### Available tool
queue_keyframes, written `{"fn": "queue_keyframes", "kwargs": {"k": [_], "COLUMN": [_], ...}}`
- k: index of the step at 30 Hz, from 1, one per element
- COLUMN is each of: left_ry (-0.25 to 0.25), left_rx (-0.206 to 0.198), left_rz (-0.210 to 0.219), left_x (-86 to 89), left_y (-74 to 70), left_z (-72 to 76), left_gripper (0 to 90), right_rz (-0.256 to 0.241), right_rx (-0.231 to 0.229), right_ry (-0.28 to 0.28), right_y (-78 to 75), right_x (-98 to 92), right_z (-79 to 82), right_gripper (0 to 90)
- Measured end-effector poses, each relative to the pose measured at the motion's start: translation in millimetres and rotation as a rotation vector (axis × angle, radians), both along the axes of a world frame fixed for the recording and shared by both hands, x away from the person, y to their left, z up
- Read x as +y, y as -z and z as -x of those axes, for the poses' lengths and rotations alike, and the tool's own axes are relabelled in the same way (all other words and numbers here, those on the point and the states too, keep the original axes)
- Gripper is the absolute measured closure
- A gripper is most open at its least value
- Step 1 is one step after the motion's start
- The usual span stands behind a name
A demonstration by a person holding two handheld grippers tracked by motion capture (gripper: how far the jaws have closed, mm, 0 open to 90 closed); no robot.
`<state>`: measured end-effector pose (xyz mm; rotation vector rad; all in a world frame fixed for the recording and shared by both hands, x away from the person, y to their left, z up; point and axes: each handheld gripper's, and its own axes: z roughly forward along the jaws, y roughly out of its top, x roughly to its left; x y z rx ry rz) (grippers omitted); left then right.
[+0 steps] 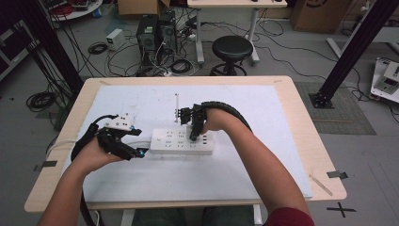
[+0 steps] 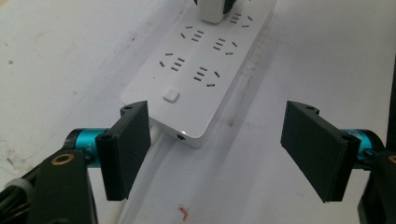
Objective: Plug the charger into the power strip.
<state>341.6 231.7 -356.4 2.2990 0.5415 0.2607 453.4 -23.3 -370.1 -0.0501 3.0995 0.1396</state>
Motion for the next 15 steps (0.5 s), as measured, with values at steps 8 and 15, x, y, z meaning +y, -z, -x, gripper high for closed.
{"fn": "queue_keyframes", "kwargs": {"k": [8,15], "left_ry": [0.004,0.013], "left_rx": [0.001,-0.002], "left_rz": [-0.010,-0.014], "left_x": [-5.5,-11.1], "left_y": [1.0,2.2], "left_z": [-2.2,-0.2], "left_gripper": [24.2,24.2], "right_rz": [0.004,0.002], "right_rx": [-0.021,-0.009], "right_ry": [0.018,0.019], "right_y": [1.5,6.5], "right_x": [0.0,2.1], "right_z": [4.0,1.8], "right_gripper": [63.6,63.6]}}
